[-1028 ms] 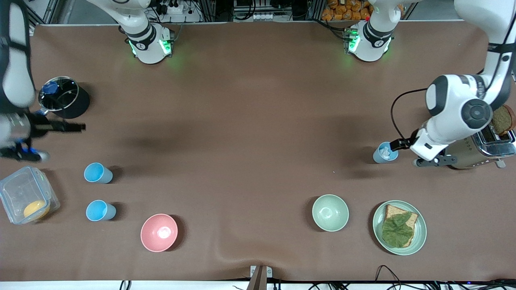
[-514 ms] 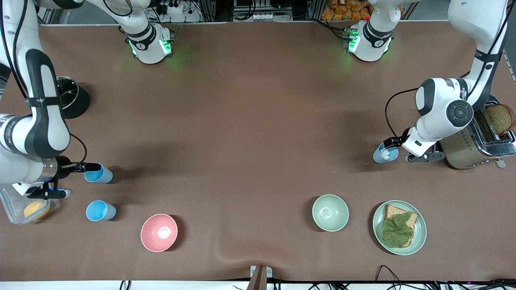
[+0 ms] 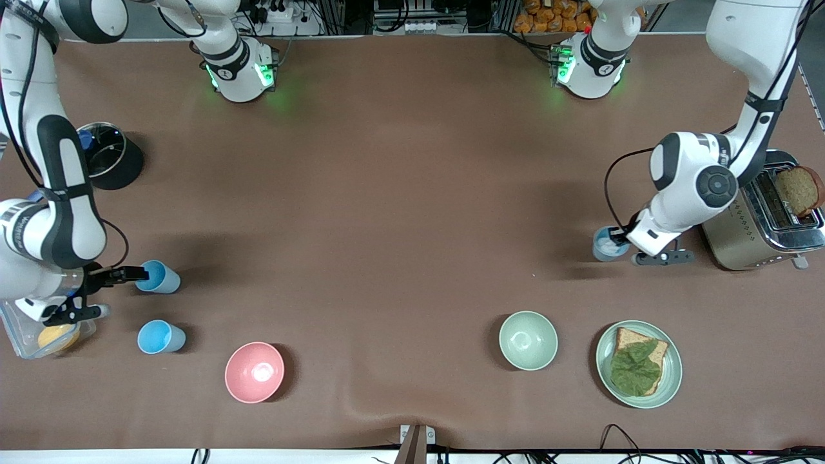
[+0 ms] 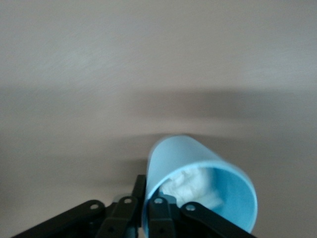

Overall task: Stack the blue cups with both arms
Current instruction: 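Carry the blue cup to the table center with the left gripper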

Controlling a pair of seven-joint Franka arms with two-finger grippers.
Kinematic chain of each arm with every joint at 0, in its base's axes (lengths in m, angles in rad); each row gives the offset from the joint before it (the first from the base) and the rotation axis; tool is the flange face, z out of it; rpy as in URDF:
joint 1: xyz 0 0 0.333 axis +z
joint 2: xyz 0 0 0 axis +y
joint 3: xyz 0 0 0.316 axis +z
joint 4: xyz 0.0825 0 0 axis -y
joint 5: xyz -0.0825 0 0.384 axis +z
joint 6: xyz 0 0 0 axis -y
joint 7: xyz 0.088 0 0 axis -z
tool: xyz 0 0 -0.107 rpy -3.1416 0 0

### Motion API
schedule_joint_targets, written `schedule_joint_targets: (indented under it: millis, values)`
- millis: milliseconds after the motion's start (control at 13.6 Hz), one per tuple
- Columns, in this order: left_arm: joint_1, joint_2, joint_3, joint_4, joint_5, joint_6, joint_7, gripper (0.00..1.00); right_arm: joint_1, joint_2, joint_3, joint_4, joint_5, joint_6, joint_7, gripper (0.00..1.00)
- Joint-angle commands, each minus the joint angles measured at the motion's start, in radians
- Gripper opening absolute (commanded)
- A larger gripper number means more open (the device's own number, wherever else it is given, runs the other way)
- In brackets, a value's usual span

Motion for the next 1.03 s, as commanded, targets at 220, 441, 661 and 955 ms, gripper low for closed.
schedule_joint_targets:
  millis: [220, 441, 661, 955]
  values:
    - [-0.031, 0.0, -0.324, 0.112, -0.002, -0.005, -0.358, 0.0, 0.017, 0.03, 0.016, 0.005, 0.0, 0.013, -0.019, 0.0]
    - [-0.241, 0.078, -0.339, 0.193, 0.012, -0.005, -0.597, 0.0, 0.017, 0.03, 0.016, 0.001, 0.119, -0.053, -0.017, 0.0]
    - [-0.373, 0.169, -0.337, 0.267, 0.05, -0.005, -0.743, 0.0, 0.035, 0.028, 0.016, 0.001, 0.282, -0.182, 0.0, 0.0]
    - [-0.51, 0.323, -0.322, 0.367, 0.182, -0.005, -0.889, 0.0, 0.048, 0.027, 0.016, -0.002, 0.423, -0.291, 0.076, 0.0]
